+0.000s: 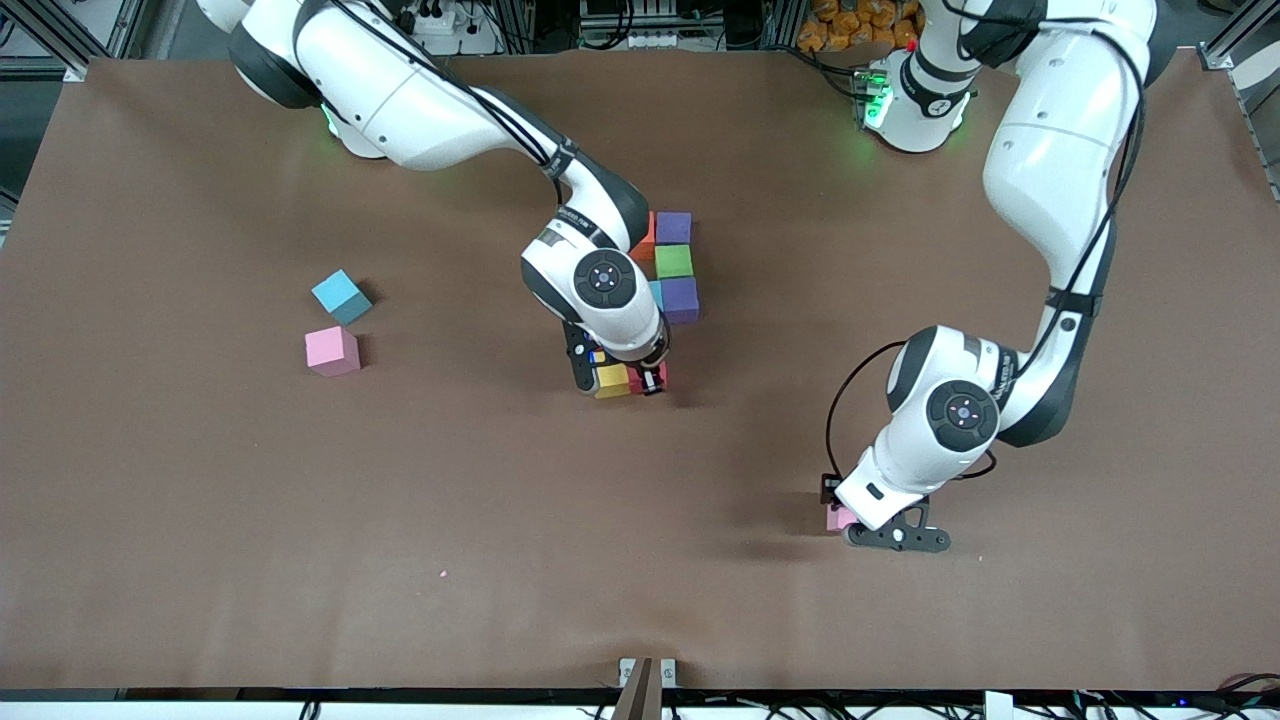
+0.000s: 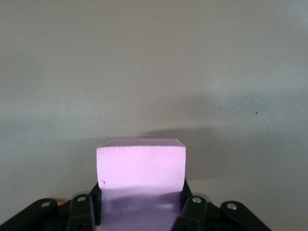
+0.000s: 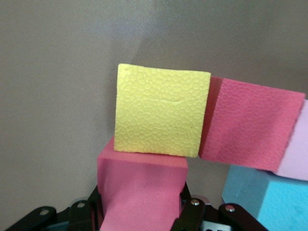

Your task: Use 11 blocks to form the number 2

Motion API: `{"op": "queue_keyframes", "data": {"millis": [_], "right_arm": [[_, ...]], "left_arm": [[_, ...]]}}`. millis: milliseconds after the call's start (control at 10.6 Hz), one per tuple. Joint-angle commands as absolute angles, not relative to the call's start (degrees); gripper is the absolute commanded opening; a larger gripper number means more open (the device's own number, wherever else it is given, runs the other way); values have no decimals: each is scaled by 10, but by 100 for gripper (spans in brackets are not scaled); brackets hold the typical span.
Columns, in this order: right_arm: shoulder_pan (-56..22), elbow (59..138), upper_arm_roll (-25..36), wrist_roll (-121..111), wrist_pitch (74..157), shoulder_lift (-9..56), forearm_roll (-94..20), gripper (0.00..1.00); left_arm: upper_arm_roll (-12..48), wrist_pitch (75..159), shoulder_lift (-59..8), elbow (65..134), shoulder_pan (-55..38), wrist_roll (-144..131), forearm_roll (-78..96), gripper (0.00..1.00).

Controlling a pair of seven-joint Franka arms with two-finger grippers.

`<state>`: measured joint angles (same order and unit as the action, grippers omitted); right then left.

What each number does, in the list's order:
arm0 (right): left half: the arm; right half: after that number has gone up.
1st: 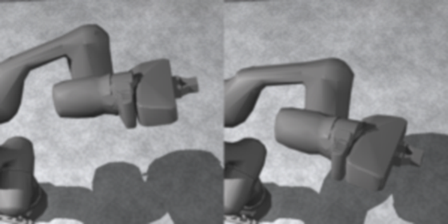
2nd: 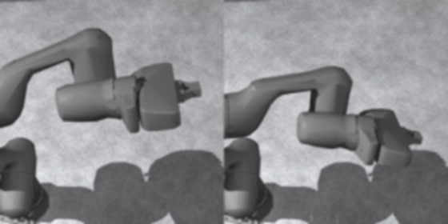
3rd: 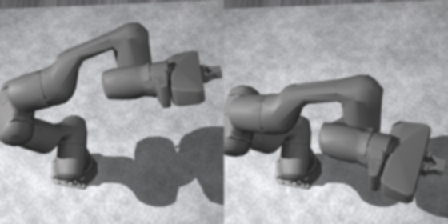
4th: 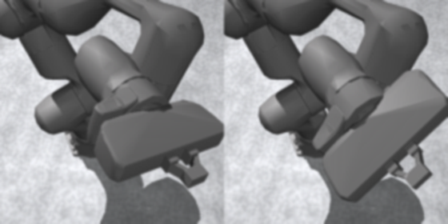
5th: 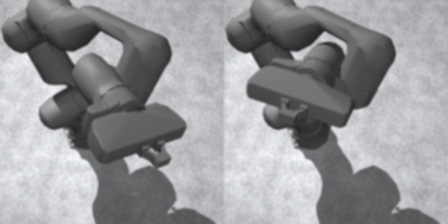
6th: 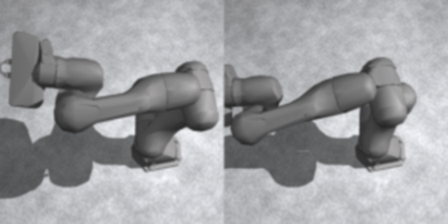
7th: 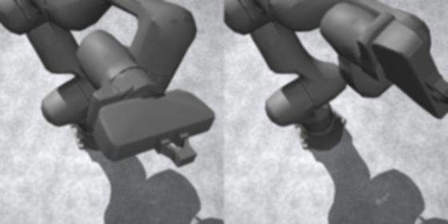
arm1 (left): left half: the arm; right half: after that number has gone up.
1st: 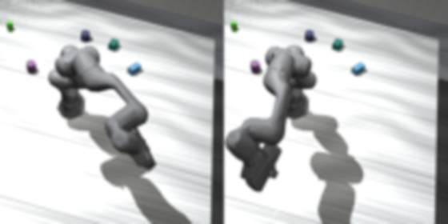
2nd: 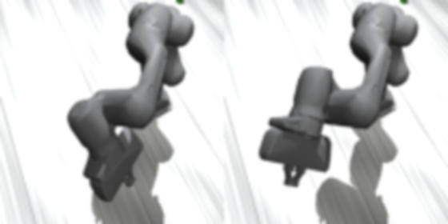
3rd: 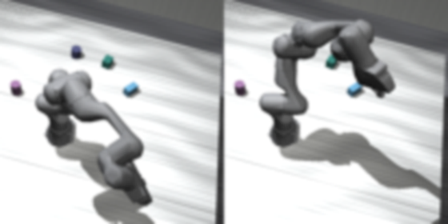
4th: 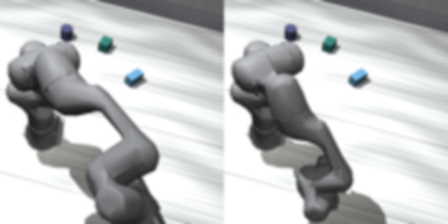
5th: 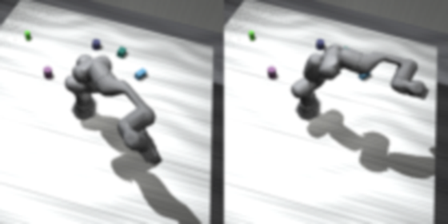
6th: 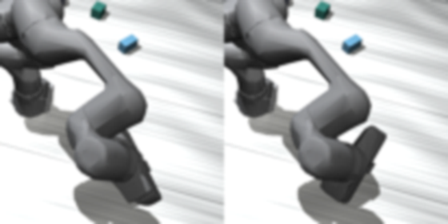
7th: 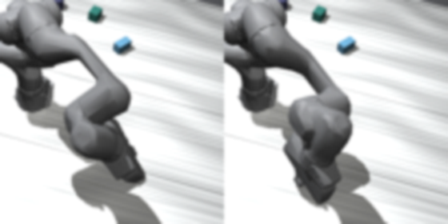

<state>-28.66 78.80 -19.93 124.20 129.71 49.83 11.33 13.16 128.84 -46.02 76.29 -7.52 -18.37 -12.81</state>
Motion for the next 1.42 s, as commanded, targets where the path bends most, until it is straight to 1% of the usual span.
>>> {"op": "queue_keyframes", "data": {"millis": [0, 378, 850, 945, 1039, 1134, 1323], "right_arm": [[-300, 772, -188, 1252, 1303, 507, 113, 0], [-301, 775, -187, 1252, 1316, 509, 113, 0], [-311, 789, -171, 1252, 1318, 511, 115, 0], [-311, 792, -171, 1252, 1318, 511, 115, 10], [-312, 793, -171, 1252, 1317, 512, 116, 59], [-315, 793, -170, 1252, 1313, 511, 116, 100], [-310, 788, -171, 1249, 1310, 501, 116, 100]], "left_arm": [[134, 1256, -425, 779, -75, -191, -134, 54], [134, 1208, -404, 780, -74, -192, -132, 53], [136, 1200, -400, 780, -95, -207, -134, 51], [141, 1200, -400, 780, -100, -207, -134, 52], [143, 1200, -400, 784, -102, -198, -134, 52], [146, 1199, -398, 790, -100, -160, -135, 52], [149, 1196, -374, 836, -91, -52, -135, 52]]}}
